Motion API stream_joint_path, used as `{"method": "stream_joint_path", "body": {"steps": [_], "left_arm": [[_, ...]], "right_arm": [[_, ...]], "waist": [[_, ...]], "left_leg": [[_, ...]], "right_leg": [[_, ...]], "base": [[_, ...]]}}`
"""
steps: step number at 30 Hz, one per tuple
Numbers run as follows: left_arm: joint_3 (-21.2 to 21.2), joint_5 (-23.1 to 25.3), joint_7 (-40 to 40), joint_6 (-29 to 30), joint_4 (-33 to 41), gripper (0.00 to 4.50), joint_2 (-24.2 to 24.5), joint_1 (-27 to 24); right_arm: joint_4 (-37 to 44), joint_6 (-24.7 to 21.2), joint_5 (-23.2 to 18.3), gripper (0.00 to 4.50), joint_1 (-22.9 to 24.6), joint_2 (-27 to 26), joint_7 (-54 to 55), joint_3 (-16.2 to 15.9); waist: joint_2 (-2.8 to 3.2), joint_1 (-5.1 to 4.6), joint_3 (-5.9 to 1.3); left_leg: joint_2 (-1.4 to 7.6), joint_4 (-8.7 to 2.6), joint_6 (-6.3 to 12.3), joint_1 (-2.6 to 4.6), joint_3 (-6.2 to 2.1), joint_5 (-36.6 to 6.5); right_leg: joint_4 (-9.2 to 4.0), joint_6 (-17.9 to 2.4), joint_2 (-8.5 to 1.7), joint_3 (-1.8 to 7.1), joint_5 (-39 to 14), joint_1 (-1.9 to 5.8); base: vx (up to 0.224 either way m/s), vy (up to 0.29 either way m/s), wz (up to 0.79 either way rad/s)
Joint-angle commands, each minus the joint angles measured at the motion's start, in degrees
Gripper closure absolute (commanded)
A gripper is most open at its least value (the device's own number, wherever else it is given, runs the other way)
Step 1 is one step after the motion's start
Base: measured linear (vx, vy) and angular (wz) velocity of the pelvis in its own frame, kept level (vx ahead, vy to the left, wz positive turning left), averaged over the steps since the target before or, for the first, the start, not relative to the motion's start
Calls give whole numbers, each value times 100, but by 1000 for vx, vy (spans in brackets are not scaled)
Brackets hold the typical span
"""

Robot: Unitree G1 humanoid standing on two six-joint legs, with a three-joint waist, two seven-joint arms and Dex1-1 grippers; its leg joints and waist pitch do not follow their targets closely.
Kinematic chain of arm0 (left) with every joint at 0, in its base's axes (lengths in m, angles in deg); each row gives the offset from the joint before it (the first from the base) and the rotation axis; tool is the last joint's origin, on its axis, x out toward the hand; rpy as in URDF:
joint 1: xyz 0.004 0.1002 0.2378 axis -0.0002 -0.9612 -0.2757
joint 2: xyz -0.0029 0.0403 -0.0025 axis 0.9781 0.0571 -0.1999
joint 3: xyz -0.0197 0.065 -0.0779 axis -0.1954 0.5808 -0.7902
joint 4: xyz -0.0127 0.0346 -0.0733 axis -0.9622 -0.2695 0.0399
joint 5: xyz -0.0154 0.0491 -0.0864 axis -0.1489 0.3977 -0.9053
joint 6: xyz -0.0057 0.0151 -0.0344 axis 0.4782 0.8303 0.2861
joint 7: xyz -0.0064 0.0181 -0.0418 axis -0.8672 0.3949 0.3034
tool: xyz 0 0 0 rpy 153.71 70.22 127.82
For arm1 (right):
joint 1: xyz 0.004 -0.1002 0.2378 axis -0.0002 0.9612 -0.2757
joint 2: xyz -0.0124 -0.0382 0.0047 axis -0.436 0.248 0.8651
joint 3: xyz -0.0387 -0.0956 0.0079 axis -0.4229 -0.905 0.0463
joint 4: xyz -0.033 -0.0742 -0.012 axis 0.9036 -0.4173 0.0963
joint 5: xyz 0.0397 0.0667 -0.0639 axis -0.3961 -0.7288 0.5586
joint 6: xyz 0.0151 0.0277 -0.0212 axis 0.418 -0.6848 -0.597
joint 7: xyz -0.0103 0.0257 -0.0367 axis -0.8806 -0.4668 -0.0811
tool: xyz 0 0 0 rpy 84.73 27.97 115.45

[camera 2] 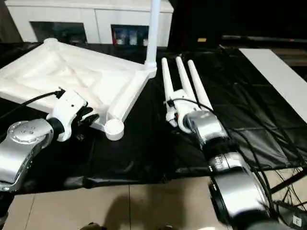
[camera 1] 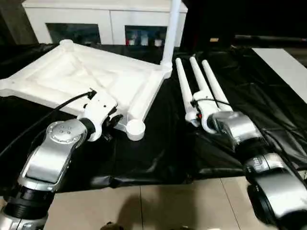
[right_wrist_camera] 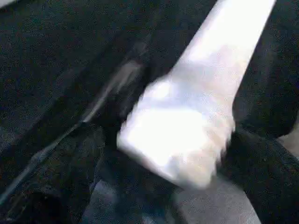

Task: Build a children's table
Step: Pick table leg

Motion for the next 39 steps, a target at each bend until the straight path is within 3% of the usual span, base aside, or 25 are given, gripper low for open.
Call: {"method": "stream_joint_path", "body": {"steps": [1, 2, 8, 13, 15, 16, 17, 19, 21, 22, 23, 26, 27, 30, 31, 36, 39], "left_arm": [[81, -28, 96, 37, 200, 309, 59, 62], [124, -46, 154, 66, 303, 309, 108, 65], [171, -129, 288, 167, 558, 309, 191, 42], [183, -136, 359, 200, 597, 309, 270, 60], [173, -151, 373, 215, 623, 309, 295, 63], [153, -163, 359, 226, 622, 309, 316, 74], [153, -163, 359, 226, 622, 309, 316, 74], [164, -143, 346, 209, 575, 309, 297, 96], [192, -127, 359, 202, 573, 309, 299, 92], [236, -116, 372, 230, 608, 309, 303, 90], [236, -116, 372, 230, 608, 309, 303, 90], [256, -138, 376, 295, 671, 309, 307, 90], [264, -140, 390, 329, 718, 309, 344, 80], [227, -156, 439, 430, 839, 309, 464, 47], [204, -172, 462, 471, 890, 309, 506, 32], [159, -197, 530, 585, 1042, 309, 649, -26], [162, -192, 551, 611, 1065, 309, 695, -35]], "right_arm": [[701, -392, -46, 6, 245, 174, -213, -206], [1221, -620, -11, 6, 446, 323, -248, -303], [2091, -1086, 132, 6, 589, 612, -205, -210], [2629, -1387, 31, 6, 461, 689, -35, 44], [2661, -1399, -94, 6, 315, 540, 182, 339], [2404, -1234, -366, 6, 80, 200, 558, 864], [2403, -1233, -367, 6, 79, 199, 559, 866], [1772, -935, -512, 6, -157, -82, 942, 1196], [1375, -755, -560, 6, -277, -210, 1118, 1288], [409, -227, -614, 6, -589, -444, 1437, 1372], [409, -227, -614, 6, -589, -444, 1437, 1372], [-513, 354, -482, 6, -906, -590, 1807, 1342], [-928, 587, -362, 6, -1063, -633, 2015, 1337], [-2065, 1257, -197, 6, -1517, -730, 2499, 1381], [-2309, 1380, -227, 6, -1630, -761, 2537, 1441], [-2865, 1390, -238, 6, -1906, -836, 2393, 1418], [-3091, 1275, -411, 6, -1988, -859, 2248, 1567]], "waist": [[126, 28, -431], [131, 25, -425], [124, 18, -403], [129, 7, -410], [129, 1, -414], [140, -8, -423], [138, -19, -425], [151, -19, -424], [164, -17, -428], [187, 2, -439], [187, -31, -438], [180, -16, -442], [152, -7, -405], [164, -6, -403], [143, -24, -358], [140, -37, -339], [142, -37, -333]], "left_leg": [[97, -382, -163, 105, -24, -886], [101, -390, -177, 98, -34, -873], [97, -395, -267, 118, -27, -1142], [88, -388, -292, 122, -34, -1132], [83, -387, -300, 121, -35, -1071], [76, -380, -309, 119, -28, -1038], [74, -383, -319, 109, -34, -1036], [75, -377, -344, 130, -27, -1041], [73, -376, -385, 133, -23, -1048], [77, -370, -412, 150, -20, -1076], [71, -368, -438, 136, -25, -1108], [71, -371, -458, 119, -25, -1101], [71, -375, -424, 102, -14, -971], [57, -363, -408, 87, -9, -891], [57, -377, -371, 72, -9, -947], [54, -368, -225, 40, -8, -765], [62, -369, -179, 37, -4, -780]], "right_leg": [[-357, -1287, -320, 223, -202, 315], [-346, -1276, -324, 227, -206, 319], [-398, -1211, -336, 242, -751, 283], [-403, -1125, -330, 248, -834, 269], [-387, -1154, -328, 248, -753, 267], [-374, -1177, -332, 254, -696, 258], [-366, -1185, -330, 250, -684, 265], [-362, -1205, -325, 243, -638, 252], [-359, -1222, -329, 237, -609, 244], [-359, -1250, -342, 234, -590, 226], [-342, -1298, -342, 233, -597, 223], [-335, -1323, -342, 224, -492, 254], [-316, -1313, -332, 228, -273, 245], [-293, -1314, -328, 224, -200, 258], [-292, -1282, -331, 221, -245, 244], [-265, -1261, -312, 219, 4, 246], [-266, -1318, -320, 215, 15, 245]], "base": [[0, 0, 0], [0, 0, 0], [0, 0, 0], [0, 0, 0], [0, 0, 0], [0, 0, 0], [0, 0, 0], [0, 0, 0], [0, 0, 0], [0, 0, 0], [0, 0, 0], [0, 0, 0], [0, 0, 0], [0, 0, 0], [0, 0, 0], [0, 0, 0], [0, 0, 0]]}}
